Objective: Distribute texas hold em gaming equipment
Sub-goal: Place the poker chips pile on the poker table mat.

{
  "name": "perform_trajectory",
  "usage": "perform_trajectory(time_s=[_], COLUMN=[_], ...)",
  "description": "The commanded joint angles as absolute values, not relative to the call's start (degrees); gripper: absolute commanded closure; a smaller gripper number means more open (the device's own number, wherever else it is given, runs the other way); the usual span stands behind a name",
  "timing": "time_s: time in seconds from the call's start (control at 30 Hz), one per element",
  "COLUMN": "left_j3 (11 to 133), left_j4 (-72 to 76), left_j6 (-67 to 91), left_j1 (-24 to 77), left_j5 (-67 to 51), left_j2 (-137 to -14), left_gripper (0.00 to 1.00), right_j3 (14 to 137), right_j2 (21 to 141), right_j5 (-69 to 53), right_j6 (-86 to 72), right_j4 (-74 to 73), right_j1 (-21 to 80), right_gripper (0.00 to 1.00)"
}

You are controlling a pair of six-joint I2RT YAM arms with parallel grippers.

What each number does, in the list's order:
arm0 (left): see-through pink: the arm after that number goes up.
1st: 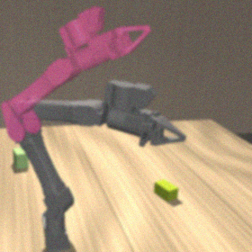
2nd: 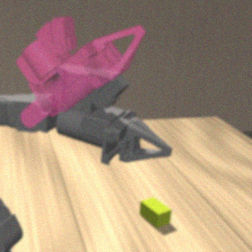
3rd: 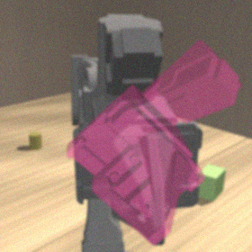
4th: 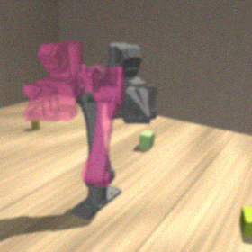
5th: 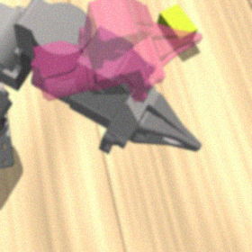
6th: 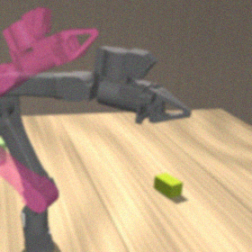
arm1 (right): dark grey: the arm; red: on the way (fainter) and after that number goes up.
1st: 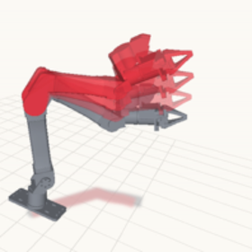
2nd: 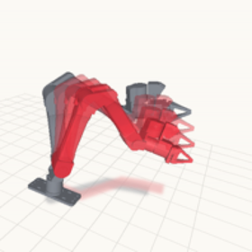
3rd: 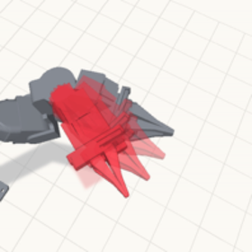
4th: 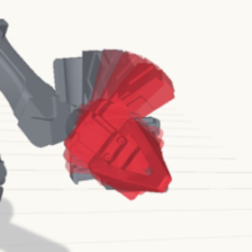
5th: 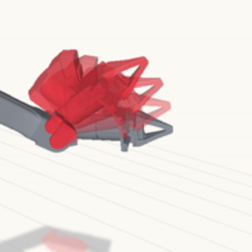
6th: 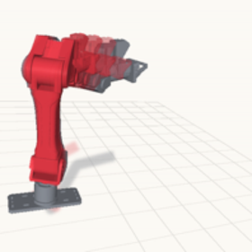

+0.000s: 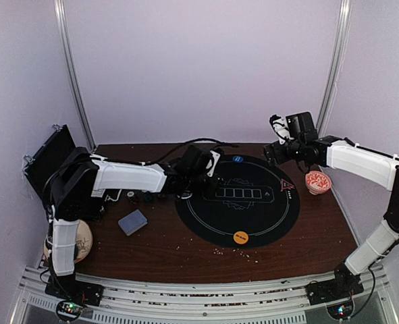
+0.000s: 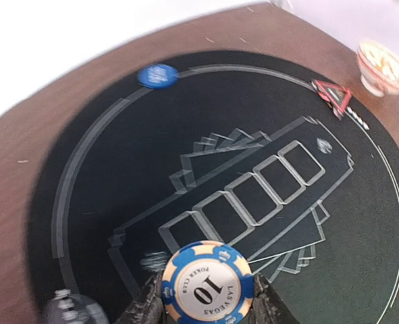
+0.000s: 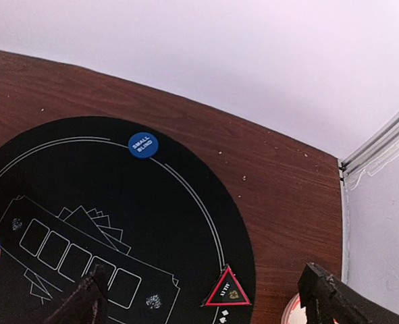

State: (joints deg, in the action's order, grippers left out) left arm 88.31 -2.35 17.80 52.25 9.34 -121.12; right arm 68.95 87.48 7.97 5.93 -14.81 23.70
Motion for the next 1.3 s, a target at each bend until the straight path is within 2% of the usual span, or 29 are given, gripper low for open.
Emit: perform_trajectory(time_s=[0.0,0.37,0.47,0.53,0.7,0.8,0.87,0.93,1.27], left_j3=[95.26,98.95,98.96,99.04,98.53,97.73,96.80,95.06,83.66], left_j4=[-3.88,-5.45,-5.53,-5.79,-6.50,-6.50,-6.49,-6.27,-7.73], left_j6=[19.01,20.65,20.58,20.45,20.13,19.96,20.04,20.44,18.92], left_j1=[53.76,55.52,55.66,55.70,55.63,55.63,55.63,55.63,54.92], left_j5=[9.07,10.84,10.89,10.80,11.58,12.06,12.35,13.44,21.86], left_j2=[-126.88,-134.80,-135.25,-135.30,-134.59,-133.54,-131.55,-128.68,-110.89], left_gripper=[0.66,0.65,0.61,0.57,0.33,0.24,0.11,0.03,0.02], right_j3=[69.23,69.11,69.16,69.30,69.71,69.87,69.96,70.11,72.25], right_j2=[83.86,82.28,82.49,82.89,83.94,84.48,84.78,85.04,89.19], right_j5=[8.42,5.74,5.37,5.11,4.34,3.57,2.21,0.56,-6.50], right_j6=[3.11,2.52,2.66,2.80,3.15,3.33,3.95,4.85,7.13], right_j4=[-14.28,-14.24,-14.45,-14.78,-15.36,-15.77,-16.09,-16.73,-20.13], right_j1=[21.50,20.34,20.37,20.39,20.32,20.42,20.62,21.68,26.30], right_gripper=[0.00,0.00,0.00,0.00,0.00,0.00,0.00,0.00,0.00])
